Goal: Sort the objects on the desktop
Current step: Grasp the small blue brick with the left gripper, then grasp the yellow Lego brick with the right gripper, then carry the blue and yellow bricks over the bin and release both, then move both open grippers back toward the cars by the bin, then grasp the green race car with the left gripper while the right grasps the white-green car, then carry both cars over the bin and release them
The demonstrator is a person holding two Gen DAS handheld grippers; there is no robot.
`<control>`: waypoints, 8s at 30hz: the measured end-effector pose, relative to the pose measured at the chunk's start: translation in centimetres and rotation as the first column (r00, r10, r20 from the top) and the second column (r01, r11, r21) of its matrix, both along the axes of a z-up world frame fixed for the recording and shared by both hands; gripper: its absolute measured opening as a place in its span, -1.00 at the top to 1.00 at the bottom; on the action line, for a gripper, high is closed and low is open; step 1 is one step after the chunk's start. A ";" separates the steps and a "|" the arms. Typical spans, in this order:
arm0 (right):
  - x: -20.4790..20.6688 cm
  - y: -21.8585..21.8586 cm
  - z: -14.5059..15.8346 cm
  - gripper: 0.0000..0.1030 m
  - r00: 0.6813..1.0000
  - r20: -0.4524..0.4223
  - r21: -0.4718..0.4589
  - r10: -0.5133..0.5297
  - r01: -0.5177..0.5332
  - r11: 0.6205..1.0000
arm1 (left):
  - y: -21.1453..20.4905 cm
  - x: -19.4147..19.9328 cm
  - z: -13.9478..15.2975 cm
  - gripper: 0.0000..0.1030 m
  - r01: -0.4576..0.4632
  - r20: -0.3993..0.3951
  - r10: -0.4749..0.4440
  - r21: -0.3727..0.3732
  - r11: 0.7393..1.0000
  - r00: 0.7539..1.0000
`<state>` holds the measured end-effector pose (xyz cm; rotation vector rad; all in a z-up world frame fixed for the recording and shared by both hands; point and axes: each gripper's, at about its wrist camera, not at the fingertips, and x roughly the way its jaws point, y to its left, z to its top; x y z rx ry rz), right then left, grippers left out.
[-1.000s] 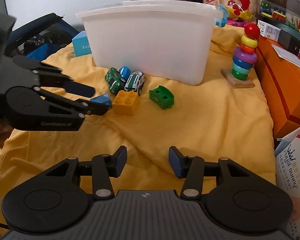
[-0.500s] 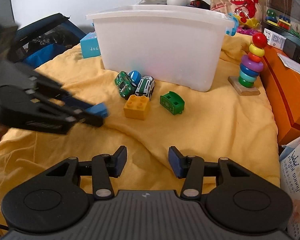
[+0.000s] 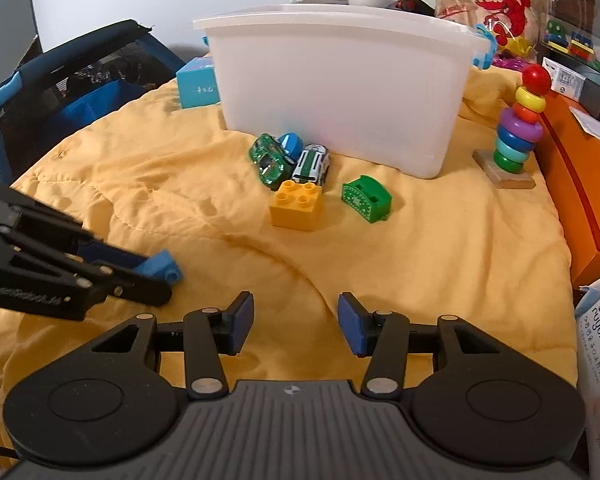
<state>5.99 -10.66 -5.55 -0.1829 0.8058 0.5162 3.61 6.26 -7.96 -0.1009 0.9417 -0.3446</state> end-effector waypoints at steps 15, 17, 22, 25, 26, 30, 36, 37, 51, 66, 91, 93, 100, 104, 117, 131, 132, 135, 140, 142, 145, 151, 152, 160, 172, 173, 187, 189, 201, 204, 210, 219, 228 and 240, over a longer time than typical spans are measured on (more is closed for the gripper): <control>-0.4 0.1 0.2 0.02 1.000 0.011 -0.009 -0.007 0.007 1.000 | -2.1 -2.1 1.9 0.05 0.060 0.159 -0.108 0.282 0.958 0.981; -0.3 0.3 0.3 0.02 1.000 0.017 -0.011 -0.001 0.001 1.000 | -2.4 -2.9 2.2 0.06 0.072 0.187 -0.132 0.297 0.952 0.973; 0.1 0.8 0.5 0.02 1.000 0.029 -0.010 0.002 -0.002 1.000 | -4.9 -3.8 1.5 0.12 0.169 0.212 -0.276 0.415 0.894 0.938; 0.5 1.2 0.6 0.03 0.999 0.044 -0.015 0.004 -0.003 1.000 | -5.2 -3.1 0.4 0.18 0.200 0.190 -0.306 0.435 0.878 0.933; 0.8 1.4 0.7 0.04 0.999 0.050 -0.015 0.005 -0.004 1.000 | -5.1 -2.7 0.3 0.18 0.190 0.186 -0.296 0.440 0.878 0.937; 2.2 3.0 1.5 0.04 0.995 0.100 -0.021 0.005 -0.003 1.000 | -3.4 -1.0 0.3 0.26 0.161 0.138 -0.221 0.354 0.921 0.965; 5.5 4.8 0.5 0.03 0.996 0.080 -0.029 -0.050 0.052 0.998 | -2.5 -0.6 0.1 0.30 0.131 0.125 -0.172 0.287 0.949 0.977; 5.9 5.0 0.0 0.05 0.997 0.065 -0.032 -0.050 0.052 0.998 | -2.6 -0.7 0.1 0.31 0.131 0.126 -0.173 0.291 0.948 0.977; 1.5 1.9 1.6 0.29 0.999 0.054 -0.031 0.000 0.001 1.000 | -3.2 -0.8 0.4 0.57 0.102 0.130 -0.146 0.298 0.949 0.981; -1.5 -1.5 3.4 0.29 0.995 0.089 0.000 -0.046 0.046 0.999 | -3.5 -1.1 4.1 0.66 0.051 0.231 -0.119 0.282 0.958 0.966; 10.2 0.2 13.8 0.29 0.920 0.385 0.101 -0.078 0.042 0.994 | -2.5 11.5 16.7 0.66 -0.130 0.534 -0.061 0.313 0.941 0.843; 11.3 0.3 14.2 0.29 0.919 0.383 0.113 -0.093 0.053 0.992 | -2.2 12.8 16.6 0.66 -0.144 0.527 -0.046 0.314 0.938 0.848; 14.3 1.0 12.5 0.29 0.940 0.318 0.107 -0.123 0.094 0.990 | -1.6 15.8 14.3 0.66 -0.153 0.467 -0.029 0.347 0.925 0.884; 14.6 1.4 10.9 0.26 0.950 0.290 0.070 -0.114 0.097 0.993 | -1.7 16.1 12.3 0.62 -0.146 0.423 -0.023 0.364 0.920 0.906; 11.2 0.2 12.2 -0.26 0.928 0.361 0.091 -0.089 0.060 0.994 | -1.9 11.6 13.1 -0.48 -0.163 0.482 0.017 0.263 0.951 0.876; 4.8 -1.2 4.9 -0.24 0.980 0.194 -0.005 -0.036 0.038 0.999 | -2.4 3.7 6.5 -0.48 -0.073 0.244 0.045 0.106 0.992 0.969; 4.7 -0.9 4.2 -0.24 0.984 0.179 -0.023 -0.024 0.028 0.999 | -2.5 3.5 5.7 -0.48 -0.070 0.223 0.043 0.115 0.991 0.974; 5.0 -0.6 2.7 -0.23 0.992 0.129 -0.032 -0.011 0.015 0.999 | -3.3 3.5 2.9 -0.46 -0.048 0.131 0.023 0.189 0.981 0.991; 6.0 -0.4 1.9 -0.21 0.994 0.111 -0.036 -0.011 0.015 0.999 | -2.4 3.1 1.2 -0.42 -0.069 0.055 0.061 0.157 0.985 0.997; 6.6 0.2 1.8 -0.13 0.993 0.119 -0.033 0.009 -0.005 0.999 | -2.1 3.0 1.1 -0.39 -0.100 0.070 0.090 0.168 0.981 0.994; 8.0 1.3 1.6 -0.02 0.995 0.096 -0.024 0.023 -0.021 0.999 | -1.5 2.8 1.5 -0.39 -0.137 0.093 0.122 0.175 0.975 0.988; 9.6 4.9 0.1 0.09 0.990 0.089 -0.087 0.107 -0.099 0.991 | -0.8 2.9 2.0 -0.39 -0.181 0.097 0.169 0.131 0.975 0.981; 9.8 5.2 -0.2 0.25 0.989 0.094 -0.097 0.112 -0.102 0.990 | -0.3 3.2 2.2 -0.39 -0.204 0.084 0.196 0.094 0.974 0.977; 8.0 3.0 -0.2 0.36 0.995 0.071 -0.046 0.074 -0.071 0.996 | 0.6 6.9 2.6 -0.39 -0.327 0.015 0.328 -0.015 0.945 0.945; 3.2 0.2 -0.2 0.35 0.999 0.031 -0.009 0.010 -0.010 1.000 | -1.4 14.2 0.4 0.01 -0.411 -0.086 0.409 -0.002 0.912 0.908; 3.0 0.1 -0.2 0.35 0.999 0.034 -0.011 0.010 -0.010 1.000 | -1.5 14.3 0.4 0.01 -0.403 -0.068 0.402 0.003 0.915 0.913; 0.2 -0.4 1.2 0.35 0.997 0.048 -0.038 0.064 -0.063 0.997 | -1.2 5.0 1.9 0.04 -0.006 -0.146 0.019 0.088 0.996 0.989; -0.7 -0.5 1.3 0.35 0.996 0.034 -0.041 0.080 -0.079 0.996 | -1.6 3.0 1.3 0.03 0.057 -0.155 -0.034 0.144 0.988 0.987; -2.7 0.1 1.4 0.21 0.998 0.030 -0.040 0.061 -0.060 0.997 | -1.4 -0.2 1.0 -0.19 -0.126 -0.084 0.142 0.171 0.977 0.986; -1.9 0.5 1.2 0.21 0.999 0.028 -0.030 0.044 -0.044 0.999 | -2.1 0.0 0.7 -0.17 -0.183 -0.077 0.196 0.152 0.971 0.977; -2.1 1.2 0.0 0.22 1.000 0.003 -0.087 0.014 -0.013 0.996 | -3.2 -0.6 0.6 0.25 -0.155 -0.031 0.165 0.206 0.966 0.986; -2.5 -0.4 -0.1 0.36 0.999 -0.025 -0.040 0.042 -0.043 0.998 | -2.8 -1.5 0.8 0.30 0.105 -0.023 -0.102 0.212 0.972 0.994; -2.3 -0.7 0.1 0.37 0.998 -0.025 -0.029 0.054 -0.054 0.998 | -3.2 -2.0 1.4 0.35 0.065 0.030 -0.074 0.236 0.970 0.997; 1.5 -1.4 11.3 0.36 0.958 0.286 0.041 0.009 -0.022 0.999 | -1.1 1.9 12.9 0.35 -0.032 0.328 -0.026 0.171 0.985 0.944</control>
